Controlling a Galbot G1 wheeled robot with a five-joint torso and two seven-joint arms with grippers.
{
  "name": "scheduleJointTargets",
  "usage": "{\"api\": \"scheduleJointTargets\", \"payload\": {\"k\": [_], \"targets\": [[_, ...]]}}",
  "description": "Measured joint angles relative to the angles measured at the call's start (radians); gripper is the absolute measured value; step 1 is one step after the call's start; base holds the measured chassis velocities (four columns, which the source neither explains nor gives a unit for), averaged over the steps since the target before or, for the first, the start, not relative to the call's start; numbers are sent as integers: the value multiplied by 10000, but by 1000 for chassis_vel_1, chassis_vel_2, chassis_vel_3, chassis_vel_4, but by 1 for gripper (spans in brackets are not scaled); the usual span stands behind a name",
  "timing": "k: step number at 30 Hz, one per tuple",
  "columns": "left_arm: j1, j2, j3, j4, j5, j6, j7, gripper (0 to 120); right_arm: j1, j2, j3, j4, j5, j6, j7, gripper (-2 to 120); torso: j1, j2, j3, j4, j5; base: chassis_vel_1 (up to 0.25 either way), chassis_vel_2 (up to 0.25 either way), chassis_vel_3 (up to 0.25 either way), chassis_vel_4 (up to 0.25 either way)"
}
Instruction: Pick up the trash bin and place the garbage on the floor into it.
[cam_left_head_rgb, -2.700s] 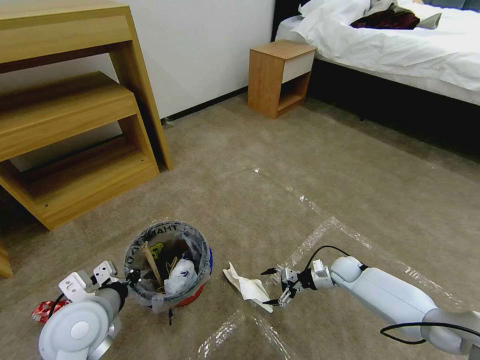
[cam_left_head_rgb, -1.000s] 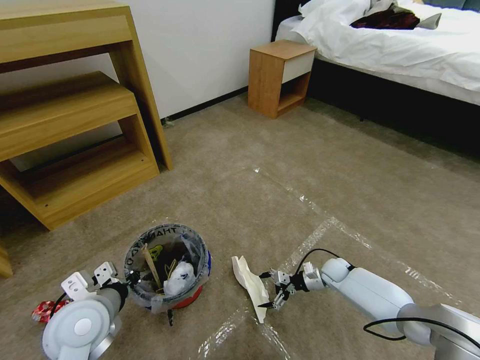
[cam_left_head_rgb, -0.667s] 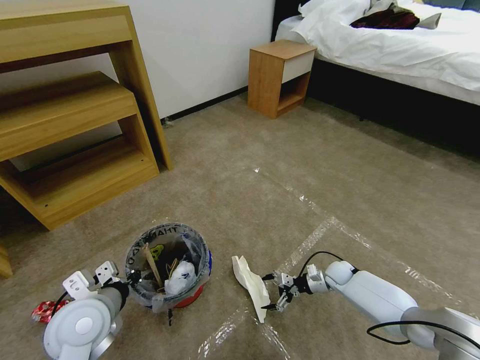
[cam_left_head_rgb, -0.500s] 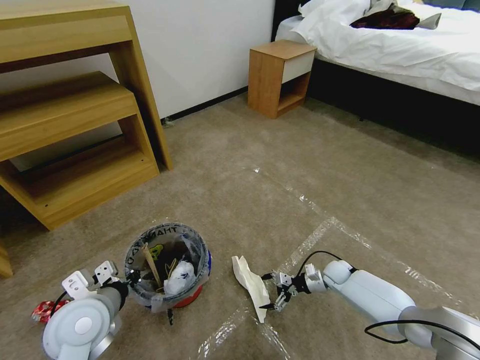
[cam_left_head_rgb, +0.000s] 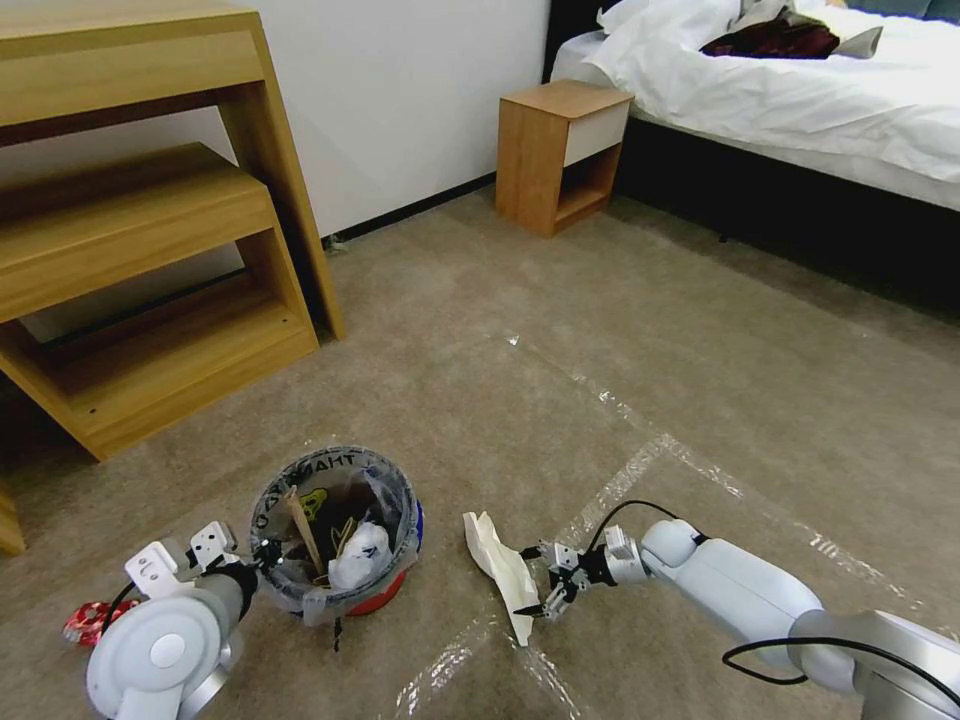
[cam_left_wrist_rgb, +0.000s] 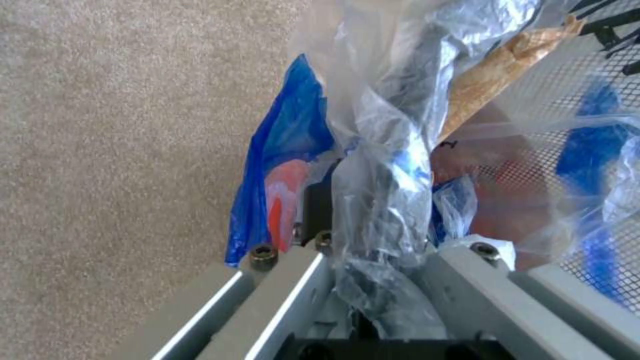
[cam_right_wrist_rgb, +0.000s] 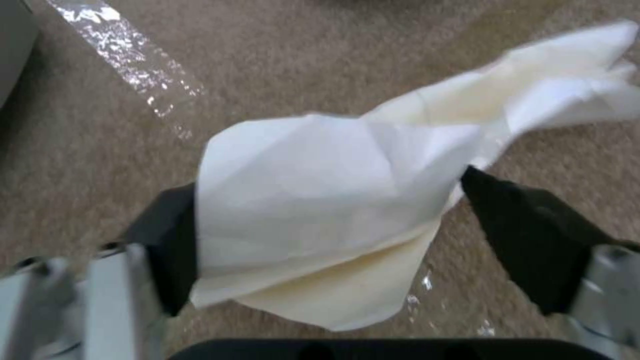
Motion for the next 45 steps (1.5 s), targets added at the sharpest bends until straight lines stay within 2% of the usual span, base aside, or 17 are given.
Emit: {"api": "scheduleJointTargets", "payload": {"k": [1,6,7,8,11,12,16,17,23,39,45], "targets": [[0,6,2,-1,-1,0,1,0,-4,28,6,0,2,-21,-23,80,0,0,0,0,1,0,0,0,0],[4,15,3,-1,-1,0,0,0,-7,86,15,0,3,-56,-73,68,0,0,0,0,0,0,0,0,0],[6,16,3,-2,0,0,0,0,-7,95,16,0,3,-66,-83,61,0,0,0,1,1,0,0,0,0],[6,16,3,-2,0,0,0,0,-7,95,16,0,3,-66,-83,61,0,0,0,1,1,0,0,0,0],[10,5,30,-1,5,0,0,0,15,149,34,2,21,-95,-119,42,0,0,0,0,1,0,0,0,0],[10,5,30,-1,5,0,0,0,15,149,34,2,21,-95,-119,42,0,0,0,0,1,0,0,0,0],[-4,40,51,4,8,0,2,0,46,137,138,-24,45,-93,-48,23,0,1,0,0,1,0,0,0,0],[-4,40,51,4,8,0,2,0,46,137,138,-24,45,-93,-48,23,0,1,0,0,1,0,0,0,0],[-72,36,144,132,84,0,22,0,48,139,185,-37,171,-44,236,0,0,0,0,0,0,0,0,0,0],[-121,282,135,247,11,0,55,0,41,233,297,17,262,1,493,0,0,0,1,0,1,0,0,0,0],[-150,383,104,158,-180,0,-22,0,135,51,898,261,259,-110,490,0,0,0,1,-1,1,0,0,0,0]]}}
